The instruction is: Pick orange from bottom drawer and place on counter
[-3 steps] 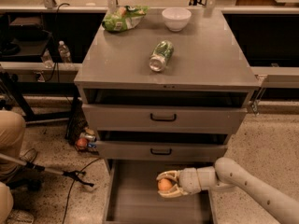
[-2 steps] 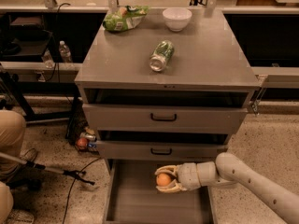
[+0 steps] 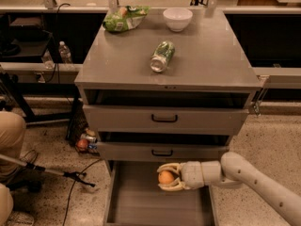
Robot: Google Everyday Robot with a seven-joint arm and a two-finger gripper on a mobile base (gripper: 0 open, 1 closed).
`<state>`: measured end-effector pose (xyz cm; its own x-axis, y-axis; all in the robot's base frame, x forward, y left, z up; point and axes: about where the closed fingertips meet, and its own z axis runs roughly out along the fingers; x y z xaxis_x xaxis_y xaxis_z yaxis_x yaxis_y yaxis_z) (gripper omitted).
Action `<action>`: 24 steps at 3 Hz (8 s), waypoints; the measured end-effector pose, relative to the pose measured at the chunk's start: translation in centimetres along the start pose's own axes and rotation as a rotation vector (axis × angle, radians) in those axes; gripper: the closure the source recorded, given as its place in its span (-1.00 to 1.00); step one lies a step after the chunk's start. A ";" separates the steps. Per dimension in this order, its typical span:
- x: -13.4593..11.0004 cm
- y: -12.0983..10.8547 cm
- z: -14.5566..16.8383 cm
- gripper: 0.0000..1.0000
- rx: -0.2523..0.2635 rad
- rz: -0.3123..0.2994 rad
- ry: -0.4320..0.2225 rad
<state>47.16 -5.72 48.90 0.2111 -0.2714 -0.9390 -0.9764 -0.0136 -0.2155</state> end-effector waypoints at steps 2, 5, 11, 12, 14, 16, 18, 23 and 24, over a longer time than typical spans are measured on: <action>-6.2 -2.6 -2.8 1.00 0.069 -0.093 -0.040; -12.3 -6.0 -5.2 1.00 0.113 -0.177 -0.009; -24.5 -12.9 -14.5 1.00 0.333 -0.232 0.018; -26.6 -14.8 -15.5 1.00 0.350 -0.218 0.038; -29.8 -19.1 -16.2 1.00 0.360 -0.182 0.098; -30.6 -24.1 -16.8 1.00 0.374 -0.171 0.110; -30.0 -30.7 -17.5 1.00 0.416 -0.111 0.108; -25.2 -33.5 -15.8 -0.21 0.422 0.068 0.101; -24.9 -33.5 -15.5 -0.83 0.405 0.077 0.098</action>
Offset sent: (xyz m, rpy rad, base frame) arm 0.0280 -0.0166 0.1231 0.0249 -0.1937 -0.0654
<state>73.94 -13.38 83.67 0.1138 -0.3472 -0.9308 -0.8880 0.3845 -0.2520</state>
